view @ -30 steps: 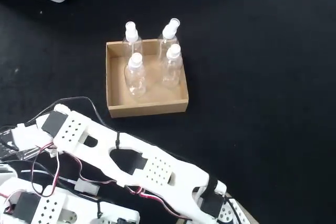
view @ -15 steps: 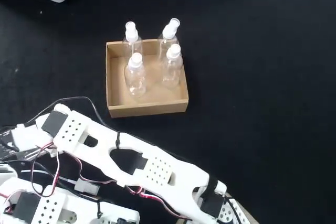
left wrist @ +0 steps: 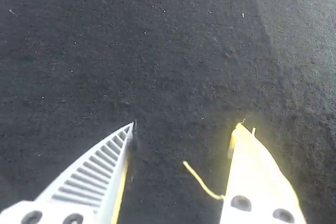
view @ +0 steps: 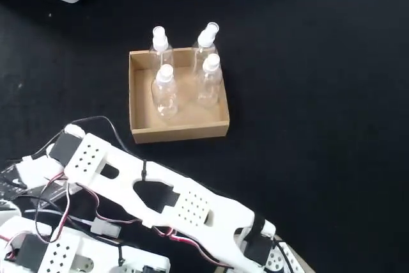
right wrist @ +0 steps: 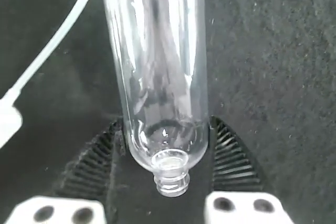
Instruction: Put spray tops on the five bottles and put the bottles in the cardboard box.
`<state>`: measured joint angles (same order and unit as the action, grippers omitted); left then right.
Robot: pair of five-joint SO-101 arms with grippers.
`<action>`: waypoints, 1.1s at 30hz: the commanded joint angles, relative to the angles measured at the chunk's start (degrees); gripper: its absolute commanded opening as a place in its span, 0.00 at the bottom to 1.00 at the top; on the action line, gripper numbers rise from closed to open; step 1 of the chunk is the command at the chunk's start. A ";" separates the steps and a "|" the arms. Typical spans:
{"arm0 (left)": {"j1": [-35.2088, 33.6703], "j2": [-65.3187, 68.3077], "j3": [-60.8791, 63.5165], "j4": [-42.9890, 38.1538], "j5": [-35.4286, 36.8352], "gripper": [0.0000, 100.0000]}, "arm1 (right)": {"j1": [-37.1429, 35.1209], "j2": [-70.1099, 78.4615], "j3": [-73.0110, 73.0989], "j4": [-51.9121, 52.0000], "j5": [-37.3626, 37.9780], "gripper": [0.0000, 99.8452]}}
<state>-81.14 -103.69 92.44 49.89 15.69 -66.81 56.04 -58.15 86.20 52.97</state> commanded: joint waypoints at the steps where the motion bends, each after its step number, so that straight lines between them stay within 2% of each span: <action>1: -0.13 -0.70 -1.01 -1.32 -0.26 0.27 | -0.62 -0.84 -6.81 4.04 -5.01 0.11; 10: -0.13 -0.70 -1.01 -1.32 -0.26 0.27 | 1.49 -0.84 -9.98 9.58 -7.38 0.11; 16: -0.13 -0.70 -1.01 -1.32 -0.26 0.27 | 3.69 -0.84 -9.80 10.46 -14.77 0.11; 21: -0.13 -0.70 -1.01 -1.32 -0.18 0.27 | 4.40 -1.10 -10.07 14.51 -15.74 0.11; 28: -0.04 -0.70 -1.01 -1.32 -0.18 0.27 | 5.89 -1.10 -9.63 14.95 -22.24 0.11; 33: -0.04 -0.70 -1.01 -1.32 -0.09 0.27 | 6.77 -1.19 -8.92 15.03 -22.95 0.11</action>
<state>-81.14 -103.69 92.44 49.89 15.69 -62.15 56.04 -64.48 98.95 30.81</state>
